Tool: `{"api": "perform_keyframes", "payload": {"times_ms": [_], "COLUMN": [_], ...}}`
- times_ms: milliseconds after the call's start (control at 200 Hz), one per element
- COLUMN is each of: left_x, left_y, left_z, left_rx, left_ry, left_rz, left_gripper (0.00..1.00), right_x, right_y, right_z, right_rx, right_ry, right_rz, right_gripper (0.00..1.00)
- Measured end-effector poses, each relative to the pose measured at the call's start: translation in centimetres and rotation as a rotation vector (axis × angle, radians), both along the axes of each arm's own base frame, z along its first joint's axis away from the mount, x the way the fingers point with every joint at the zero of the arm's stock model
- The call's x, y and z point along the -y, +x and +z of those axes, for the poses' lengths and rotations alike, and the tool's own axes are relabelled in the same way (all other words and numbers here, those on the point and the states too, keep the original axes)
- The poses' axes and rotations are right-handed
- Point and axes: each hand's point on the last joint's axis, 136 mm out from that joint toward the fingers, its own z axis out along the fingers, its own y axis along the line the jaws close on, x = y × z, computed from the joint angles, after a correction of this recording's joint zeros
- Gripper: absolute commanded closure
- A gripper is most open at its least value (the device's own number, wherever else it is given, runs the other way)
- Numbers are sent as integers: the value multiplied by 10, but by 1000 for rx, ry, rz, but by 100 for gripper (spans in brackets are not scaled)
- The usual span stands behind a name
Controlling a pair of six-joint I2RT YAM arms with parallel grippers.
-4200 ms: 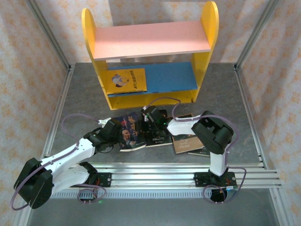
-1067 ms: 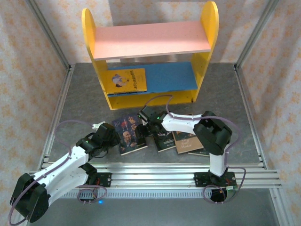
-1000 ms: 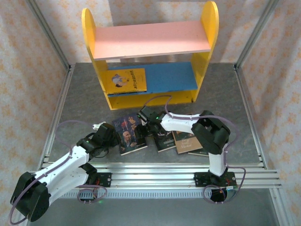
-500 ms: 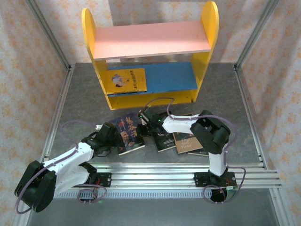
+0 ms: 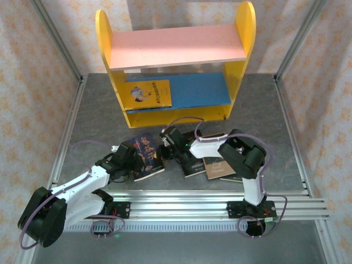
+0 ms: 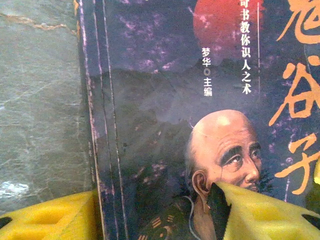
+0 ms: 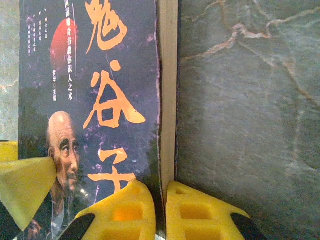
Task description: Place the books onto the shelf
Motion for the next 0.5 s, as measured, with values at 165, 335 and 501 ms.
{"api": "perform_keyframes", "payload": {"times_ms": [165, 335, 501], "left_x": [0, -5, -6], "left_y": [0, 0, 2], "left_z": [6, 17, 29], "left_rx": [26, 66, 102], "left_ry": [-21, -26, -32], "left_rz": [1, 16, 21], "left_gripper": [51, 70, 80], "right_x": [0, -1, -6], "right_y": [0, 0, -1], "right_z": [0, 1, 9], "right_rx": [-1, 0, 16], "right_ry": [2, 5, 12], "right_rz": [-3, -2, 6], "right_gripper": [89, 80, 66]}}
